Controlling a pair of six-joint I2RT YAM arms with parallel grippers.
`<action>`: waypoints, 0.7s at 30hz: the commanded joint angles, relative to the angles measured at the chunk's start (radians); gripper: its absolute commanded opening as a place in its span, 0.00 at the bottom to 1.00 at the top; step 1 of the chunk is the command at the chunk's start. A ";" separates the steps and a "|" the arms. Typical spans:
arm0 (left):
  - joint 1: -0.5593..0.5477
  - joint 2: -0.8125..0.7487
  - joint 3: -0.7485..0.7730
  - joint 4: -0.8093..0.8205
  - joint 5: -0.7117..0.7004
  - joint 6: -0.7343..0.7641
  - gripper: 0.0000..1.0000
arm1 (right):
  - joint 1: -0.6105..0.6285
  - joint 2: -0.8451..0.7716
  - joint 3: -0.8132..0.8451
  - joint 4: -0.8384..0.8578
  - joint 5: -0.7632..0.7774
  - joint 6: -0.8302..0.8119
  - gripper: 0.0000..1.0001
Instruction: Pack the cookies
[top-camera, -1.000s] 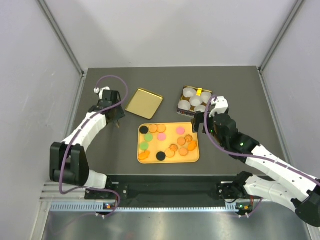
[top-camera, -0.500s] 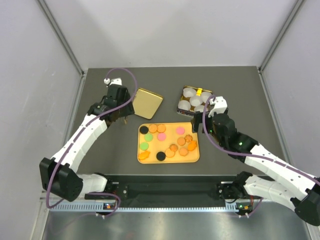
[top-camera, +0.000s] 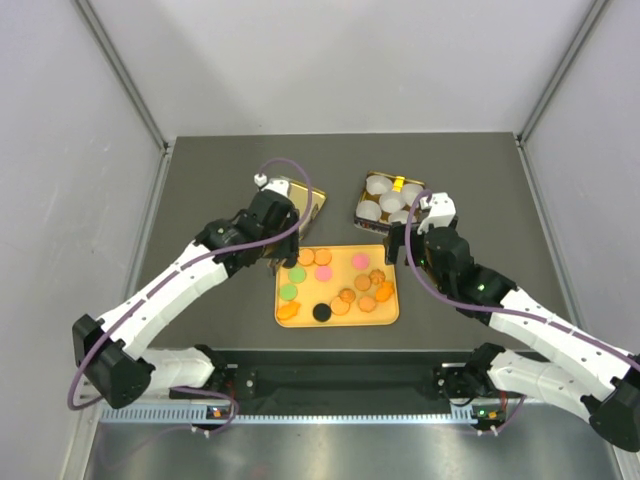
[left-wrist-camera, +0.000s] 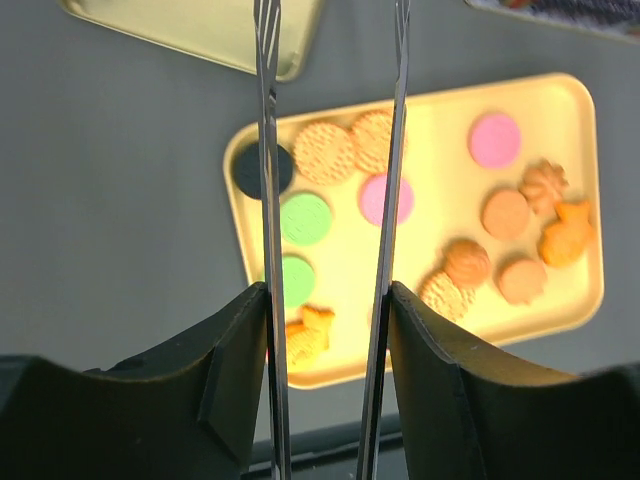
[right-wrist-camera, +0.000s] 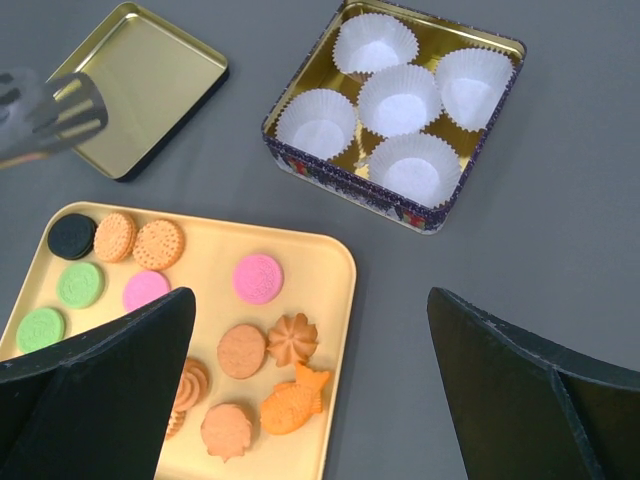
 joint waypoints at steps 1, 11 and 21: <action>-0.055 -0.039 0.020 -0.023 -0.003 -0.035 0.54 | -0.011 0.003 0.017 0.028 0.021 -0.018 1.00; -0.249 0.048 0.003 0.003 0.016 -0.084 0.54 | -0.012 0.008 0.020 0.026 0.033 -0.021 1.00; -0.322 0.128 -0.011 0.028 0.026 -0.088 0.54 | -0.014 0.008 0.018 0.023 0.033 -0.019 1.00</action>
